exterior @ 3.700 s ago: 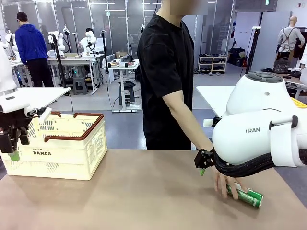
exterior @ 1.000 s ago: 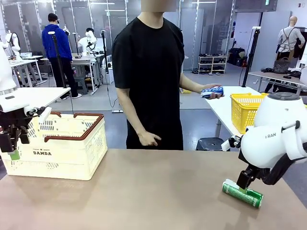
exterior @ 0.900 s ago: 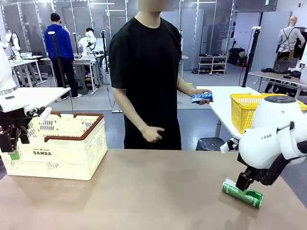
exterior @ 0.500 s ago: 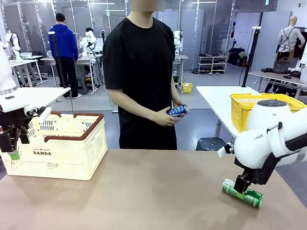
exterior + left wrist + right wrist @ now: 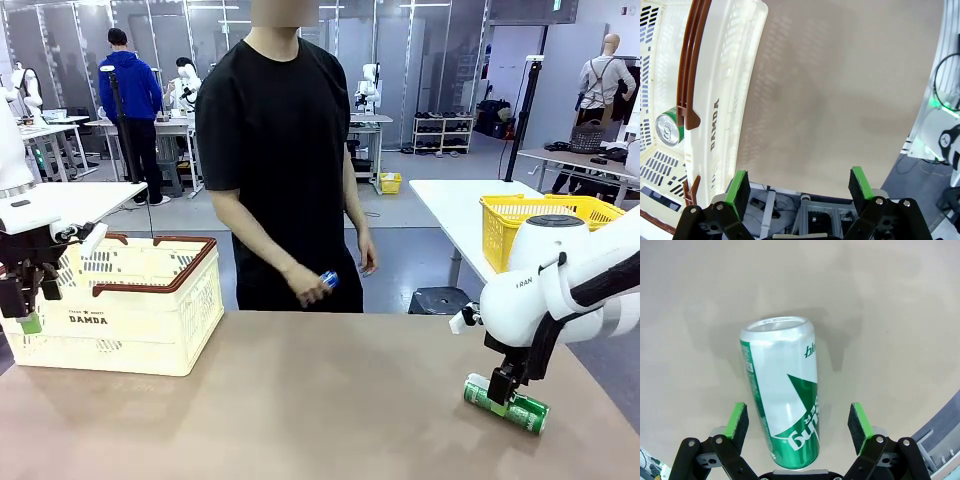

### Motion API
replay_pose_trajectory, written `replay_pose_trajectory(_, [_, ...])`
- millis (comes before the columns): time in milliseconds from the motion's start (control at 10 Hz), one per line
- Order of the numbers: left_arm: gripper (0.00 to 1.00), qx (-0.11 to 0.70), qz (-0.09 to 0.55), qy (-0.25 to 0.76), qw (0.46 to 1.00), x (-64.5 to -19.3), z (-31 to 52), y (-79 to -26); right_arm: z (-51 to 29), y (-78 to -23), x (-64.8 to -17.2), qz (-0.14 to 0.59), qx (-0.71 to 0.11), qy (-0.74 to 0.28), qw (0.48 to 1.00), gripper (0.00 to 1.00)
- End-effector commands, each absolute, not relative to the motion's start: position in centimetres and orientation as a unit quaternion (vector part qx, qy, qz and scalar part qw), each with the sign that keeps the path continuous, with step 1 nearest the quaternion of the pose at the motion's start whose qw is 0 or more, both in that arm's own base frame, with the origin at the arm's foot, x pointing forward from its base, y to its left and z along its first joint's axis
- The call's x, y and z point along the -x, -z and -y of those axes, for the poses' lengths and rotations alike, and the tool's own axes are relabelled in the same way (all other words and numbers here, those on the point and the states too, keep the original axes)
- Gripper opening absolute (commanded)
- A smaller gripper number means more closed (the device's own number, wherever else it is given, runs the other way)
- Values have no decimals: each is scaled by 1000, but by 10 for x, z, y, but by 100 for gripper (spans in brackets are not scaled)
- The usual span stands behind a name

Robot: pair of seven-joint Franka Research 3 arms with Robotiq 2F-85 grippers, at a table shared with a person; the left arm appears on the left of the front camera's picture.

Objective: Place the drinks into the Shopping basket.
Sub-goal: Pick up one drink and place it into the Shopping basket.

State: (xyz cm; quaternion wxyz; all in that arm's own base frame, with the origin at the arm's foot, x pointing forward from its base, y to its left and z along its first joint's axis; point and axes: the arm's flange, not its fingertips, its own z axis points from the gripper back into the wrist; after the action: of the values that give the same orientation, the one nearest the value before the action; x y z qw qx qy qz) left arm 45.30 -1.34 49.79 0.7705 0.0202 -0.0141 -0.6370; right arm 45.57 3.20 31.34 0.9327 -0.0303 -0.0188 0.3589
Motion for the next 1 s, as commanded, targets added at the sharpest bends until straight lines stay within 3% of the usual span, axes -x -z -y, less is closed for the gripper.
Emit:
replay_pose_trajectory(0, [100, -24, 8, 630, 776, -452, 14, -502, -27, -308, -464, 22, 22, -369, 929, 100])
replay_pose_trajectory(400, [100, -24, 8, 630, 776, -452, 14, -502, -29, -293, -464, 26, 19, -368, 929, 100])
replay_pose_trajectory(800, [100, -24, 8, 630, 776, -452, 14, -502, -27, -290, -461, 42, 29, -354, 934, 66])
replay_pose_trajectory(900, [100, -24, 8, 630, 776, -452, 14, -502, -27, -290, -460, 44, 33, -351, 935, 76])
